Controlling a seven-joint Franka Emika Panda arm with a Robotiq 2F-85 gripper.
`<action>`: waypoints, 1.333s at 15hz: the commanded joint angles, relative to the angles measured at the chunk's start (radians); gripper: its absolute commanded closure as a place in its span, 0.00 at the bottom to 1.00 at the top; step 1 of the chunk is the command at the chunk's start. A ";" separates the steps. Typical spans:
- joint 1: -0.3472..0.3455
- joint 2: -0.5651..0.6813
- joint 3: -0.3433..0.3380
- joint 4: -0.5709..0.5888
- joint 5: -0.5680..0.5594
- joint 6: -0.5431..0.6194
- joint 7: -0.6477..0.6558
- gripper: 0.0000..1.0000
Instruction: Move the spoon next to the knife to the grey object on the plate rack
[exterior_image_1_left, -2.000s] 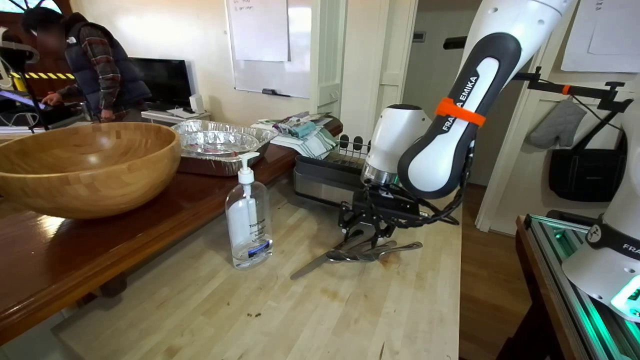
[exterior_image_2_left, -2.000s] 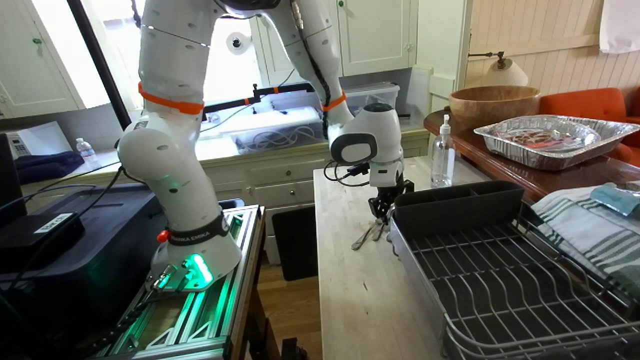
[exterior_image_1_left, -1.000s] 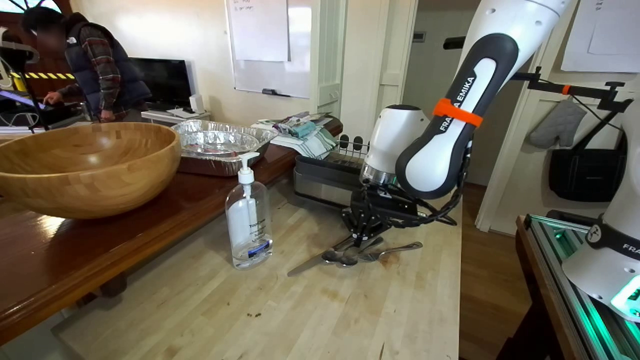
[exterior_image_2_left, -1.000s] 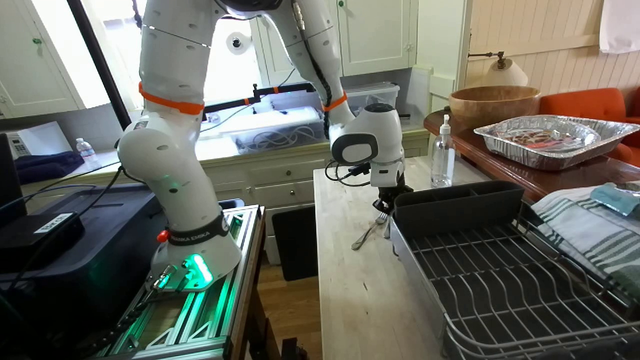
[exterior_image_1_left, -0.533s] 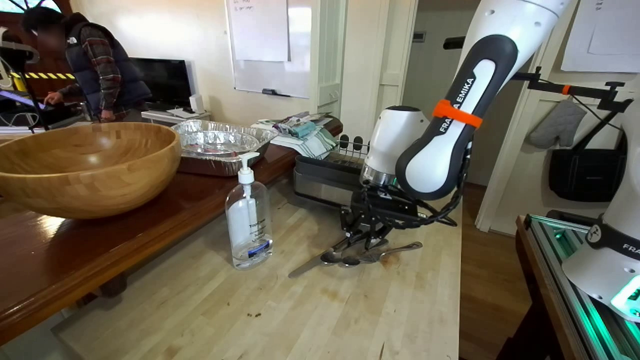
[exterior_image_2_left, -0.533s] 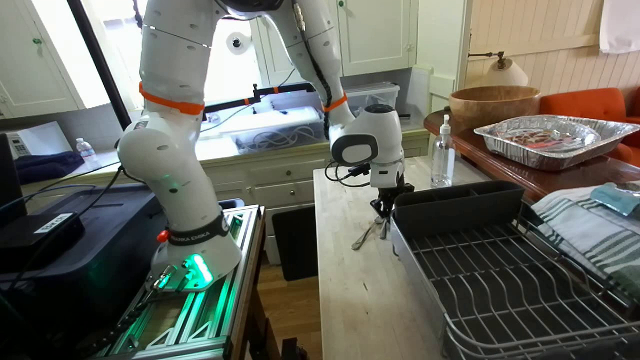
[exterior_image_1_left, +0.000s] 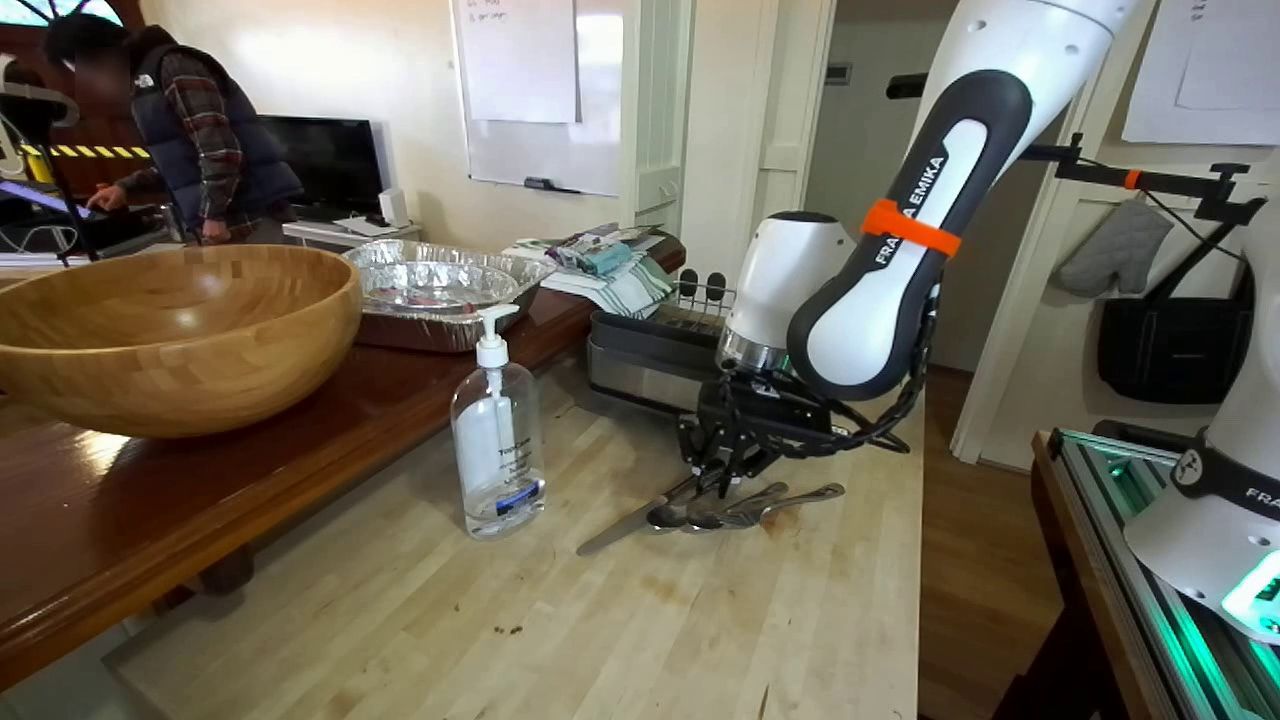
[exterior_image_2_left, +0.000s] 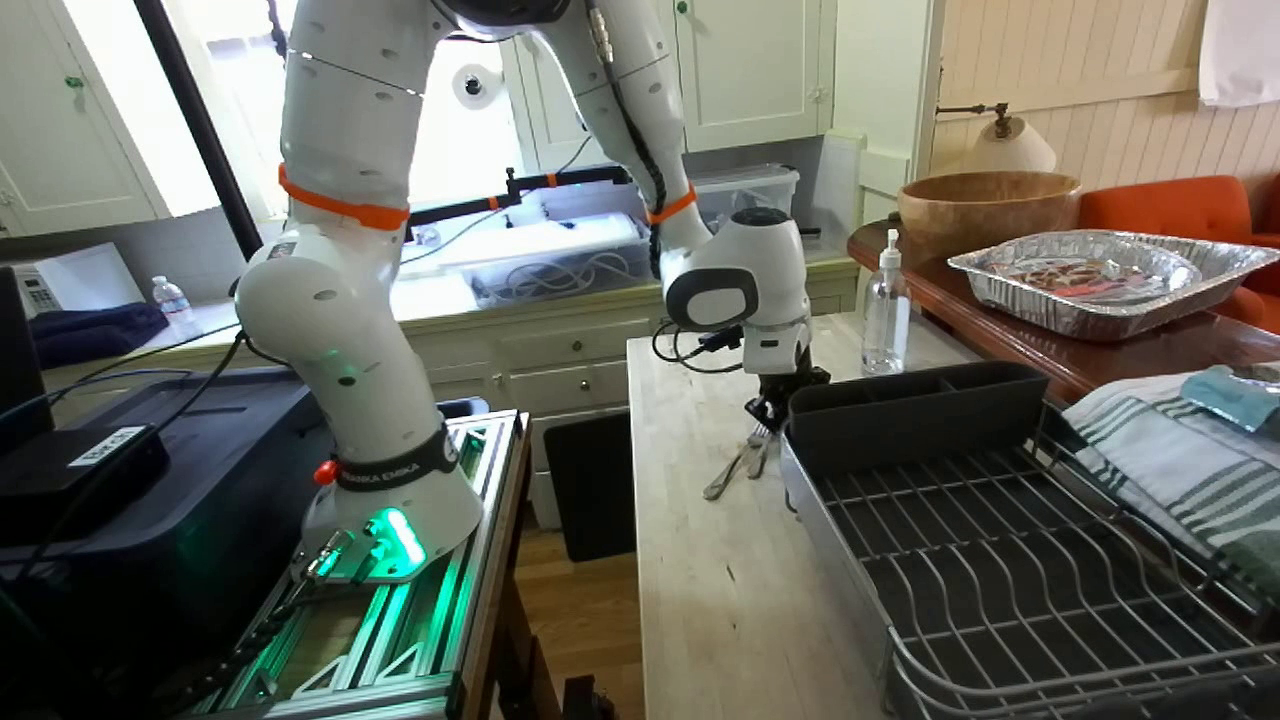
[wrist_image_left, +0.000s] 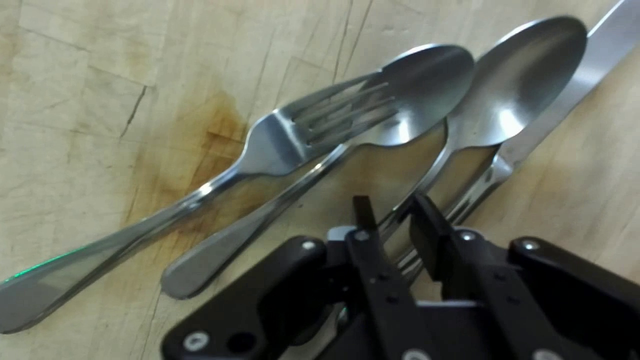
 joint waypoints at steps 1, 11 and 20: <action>-0.006 0.025 0.011 0.012 0.031 0.017 -0.020 0.98; -0.019 0.030 0.021 0.015 0.033 0.006 -0.033 0.45; -0.059 0.024 0.076 0.001 0.051 -0.032 -0.092 0.00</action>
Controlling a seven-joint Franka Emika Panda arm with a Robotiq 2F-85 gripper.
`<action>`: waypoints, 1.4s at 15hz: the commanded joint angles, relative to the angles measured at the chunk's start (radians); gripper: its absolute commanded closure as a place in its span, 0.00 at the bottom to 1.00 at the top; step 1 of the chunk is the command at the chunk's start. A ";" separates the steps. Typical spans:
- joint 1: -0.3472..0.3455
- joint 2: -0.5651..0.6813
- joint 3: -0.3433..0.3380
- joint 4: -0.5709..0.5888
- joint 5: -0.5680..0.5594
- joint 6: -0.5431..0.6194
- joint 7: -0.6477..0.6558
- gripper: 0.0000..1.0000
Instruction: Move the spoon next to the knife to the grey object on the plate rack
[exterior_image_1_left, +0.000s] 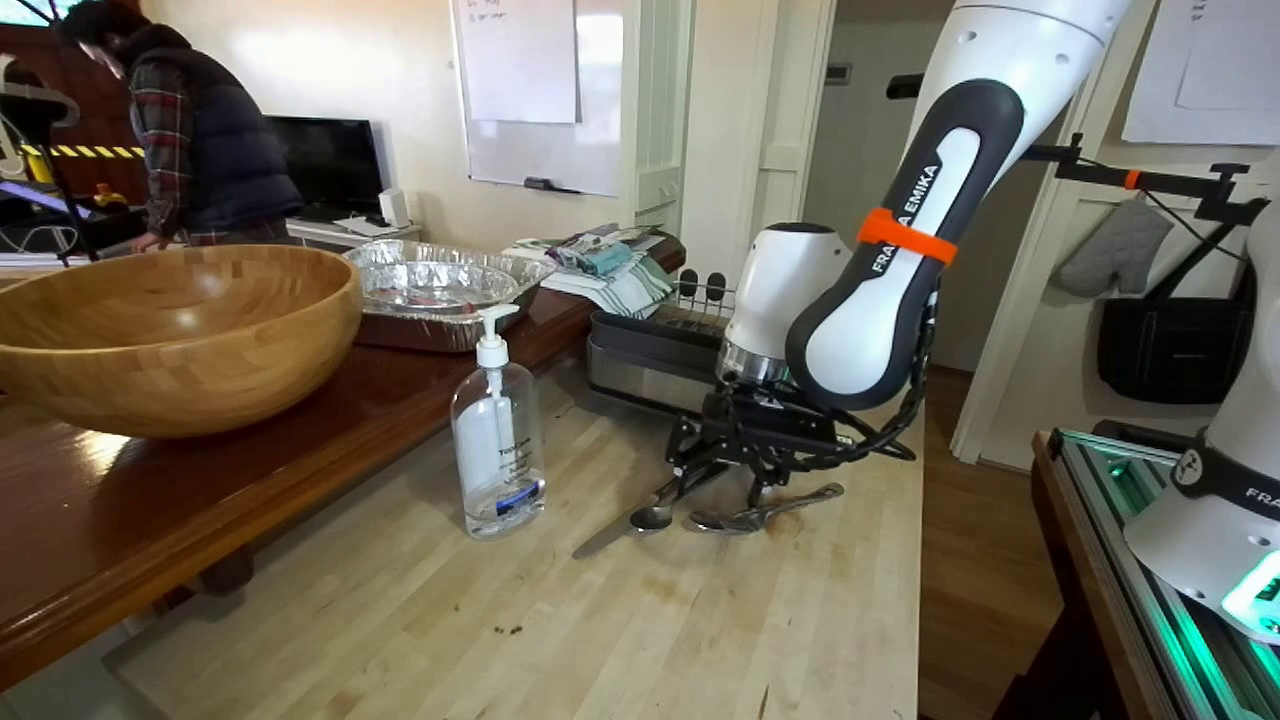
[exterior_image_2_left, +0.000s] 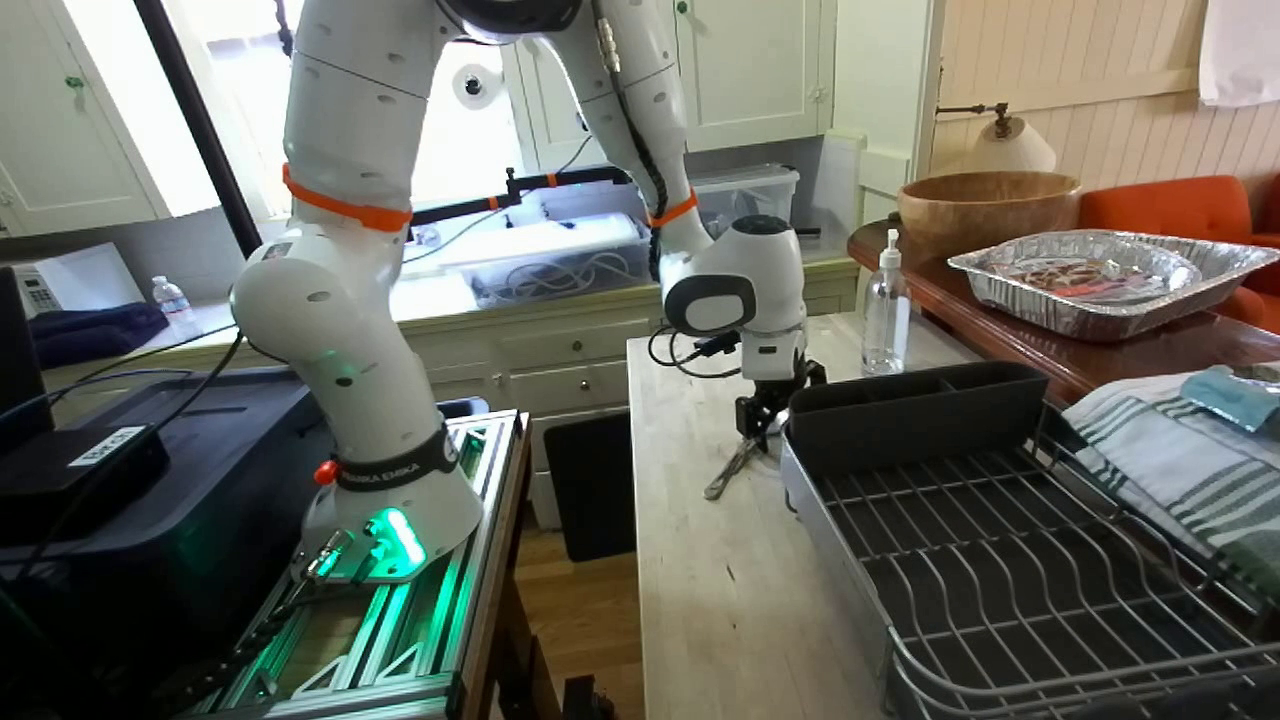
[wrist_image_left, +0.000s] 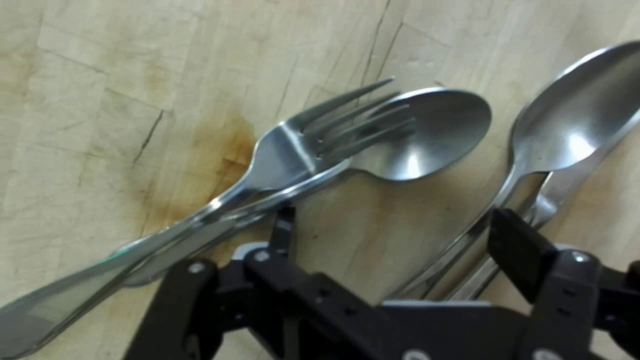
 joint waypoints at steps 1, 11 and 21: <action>-0.025 -0.005 0.033 -0.008 0.043 -0.033 -0.054 0.00; -0.020 0.009 0.008 0.012 0.047 -0.017 -0.068 0.00; -0.076 0.020 0.047 0.058 0.081 -0.130 -0.149 0.00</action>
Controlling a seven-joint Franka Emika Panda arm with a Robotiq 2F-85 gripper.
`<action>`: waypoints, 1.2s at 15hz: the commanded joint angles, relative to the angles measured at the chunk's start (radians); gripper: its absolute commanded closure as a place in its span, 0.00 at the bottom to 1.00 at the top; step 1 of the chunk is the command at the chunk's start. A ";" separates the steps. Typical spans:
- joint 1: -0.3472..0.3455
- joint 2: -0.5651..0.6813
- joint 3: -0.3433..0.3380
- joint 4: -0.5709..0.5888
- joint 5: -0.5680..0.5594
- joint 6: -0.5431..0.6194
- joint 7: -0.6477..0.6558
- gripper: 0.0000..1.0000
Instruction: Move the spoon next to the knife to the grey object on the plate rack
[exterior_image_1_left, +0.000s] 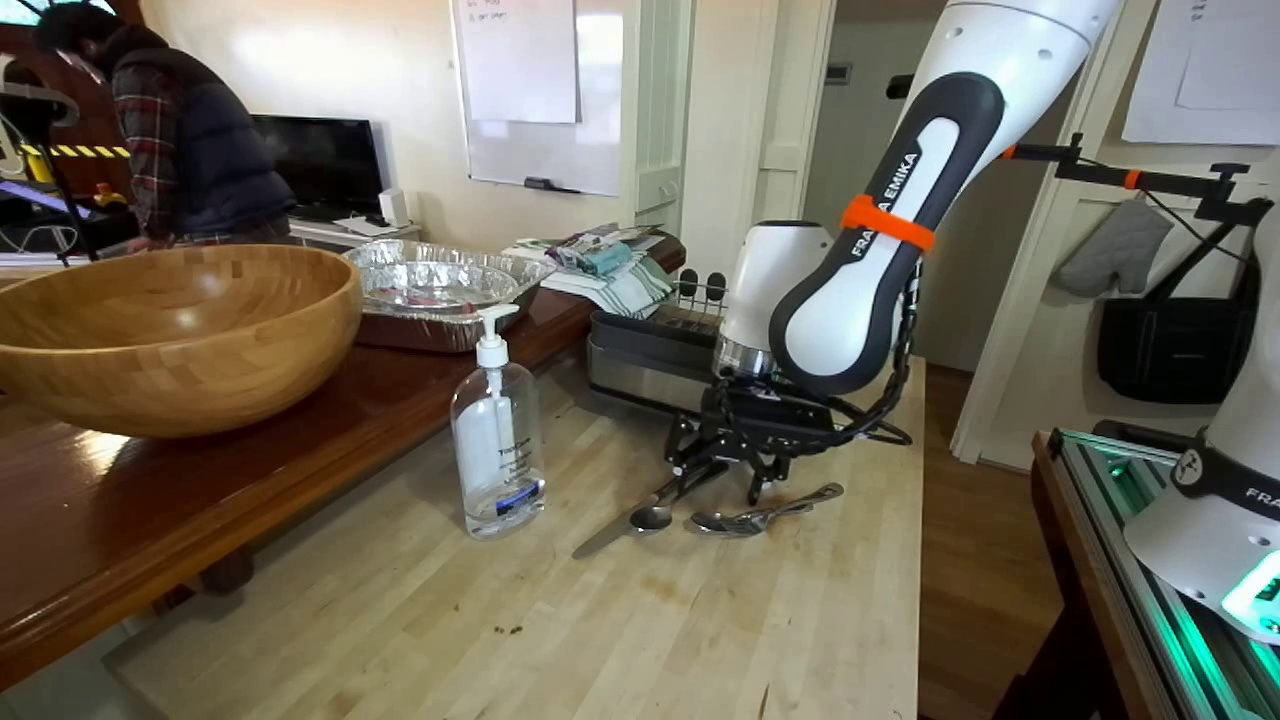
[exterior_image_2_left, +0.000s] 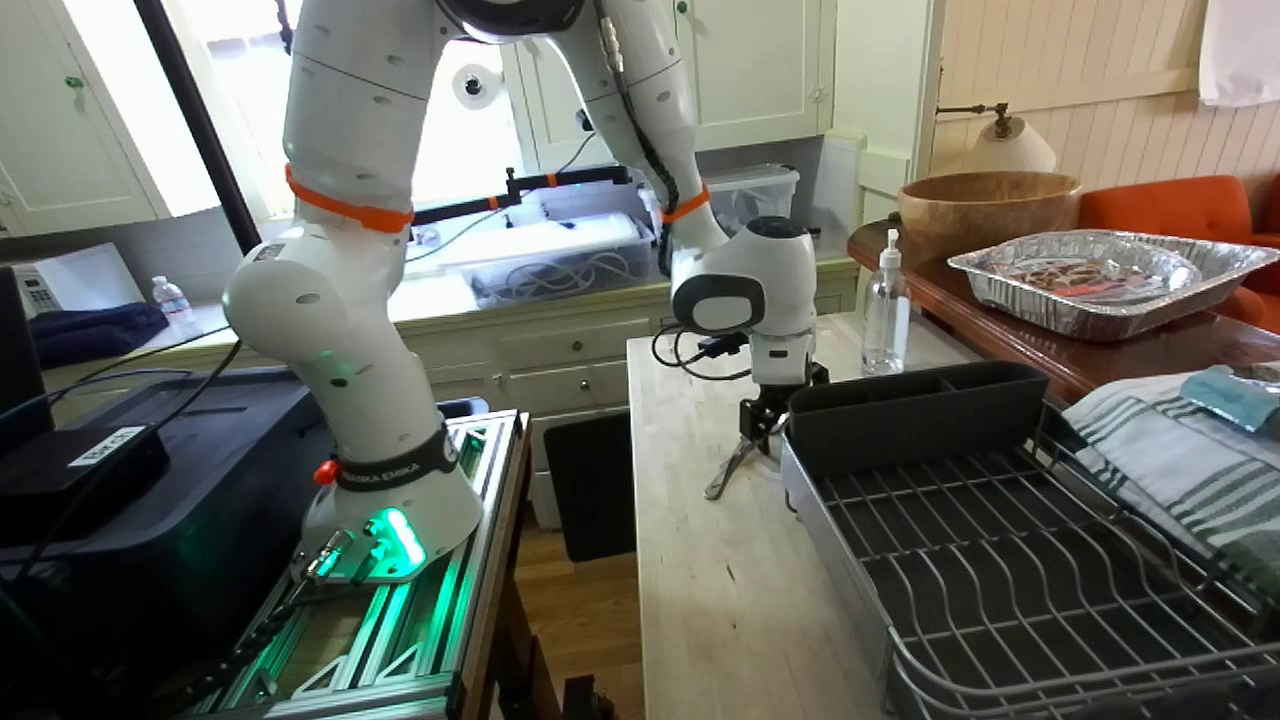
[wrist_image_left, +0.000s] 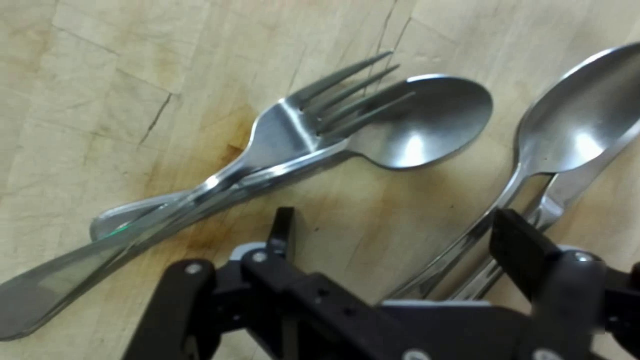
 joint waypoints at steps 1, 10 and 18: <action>-0.009 0.014 0.000 0.030 0.034 -0.075 -0.044 0.00; 0.003 0.010 -0.029 0.041 0.021 -0.184 -0.054 0.00; 0.019 -0.017 -0.038 0.024 0.025 -0.129 -0.060 0.00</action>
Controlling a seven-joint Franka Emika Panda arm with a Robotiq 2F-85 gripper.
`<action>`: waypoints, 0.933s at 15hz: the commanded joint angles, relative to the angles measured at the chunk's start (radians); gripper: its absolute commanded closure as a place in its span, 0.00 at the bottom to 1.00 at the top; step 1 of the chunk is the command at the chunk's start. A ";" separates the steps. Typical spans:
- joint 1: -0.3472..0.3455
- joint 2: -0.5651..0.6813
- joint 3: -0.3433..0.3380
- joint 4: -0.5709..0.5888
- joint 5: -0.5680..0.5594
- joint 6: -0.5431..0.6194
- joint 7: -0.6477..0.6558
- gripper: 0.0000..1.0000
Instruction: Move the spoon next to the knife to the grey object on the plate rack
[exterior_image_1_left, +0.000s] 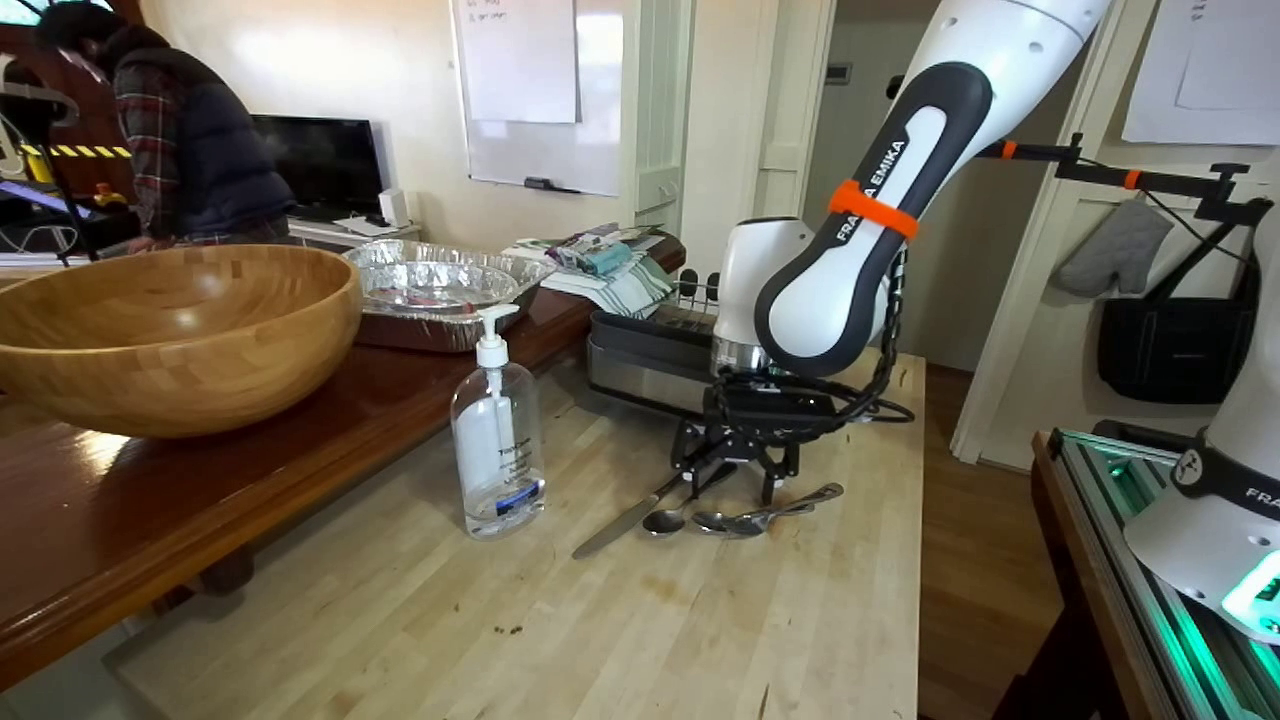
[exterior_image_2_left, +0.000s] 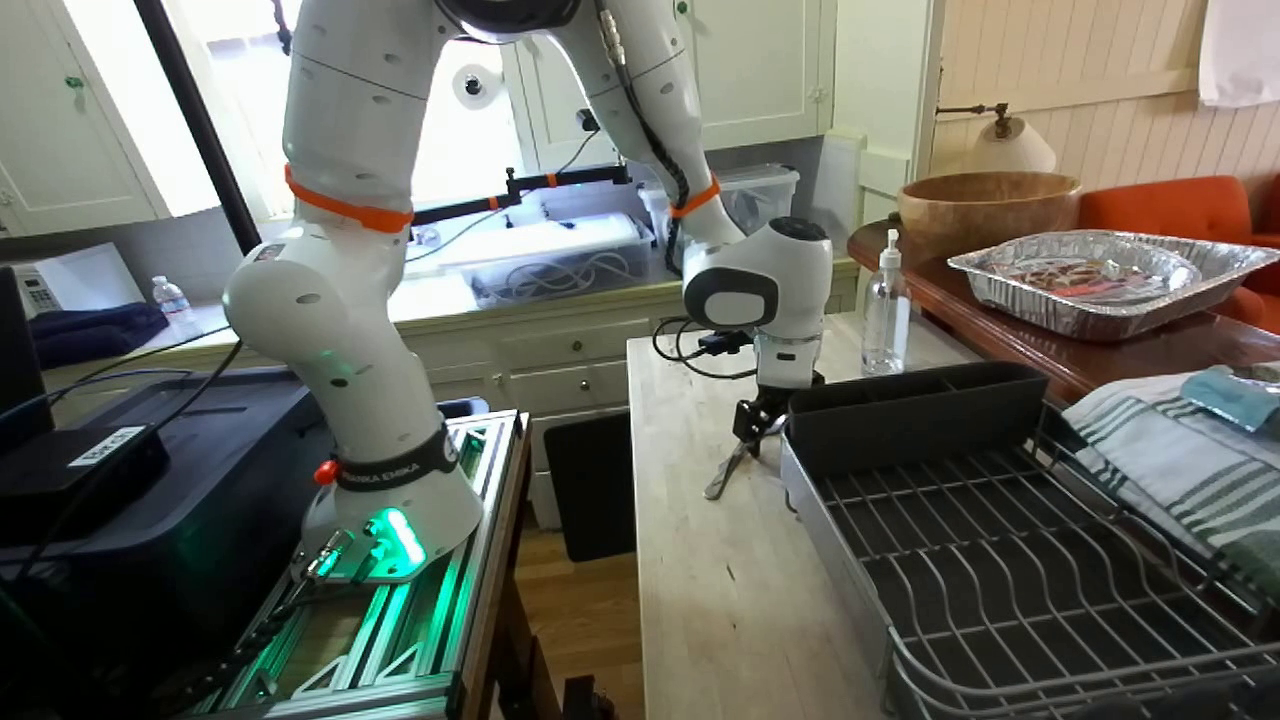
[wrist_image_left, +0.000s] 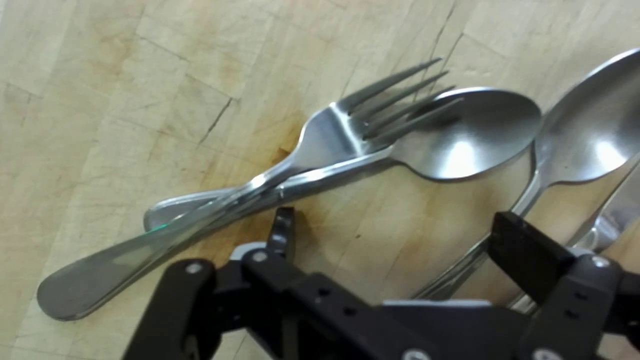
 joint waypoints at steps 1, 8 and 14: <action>0.016 -0.010 -0.011 -0.007 0.021 0.041 -0.021 0.00; 0.018 0.005 -0.013 0.011 0.019 0.056 -0.021 0.00; 0.018 0.021 -0.017 0.029 0.016 0.052 -0.022 0.30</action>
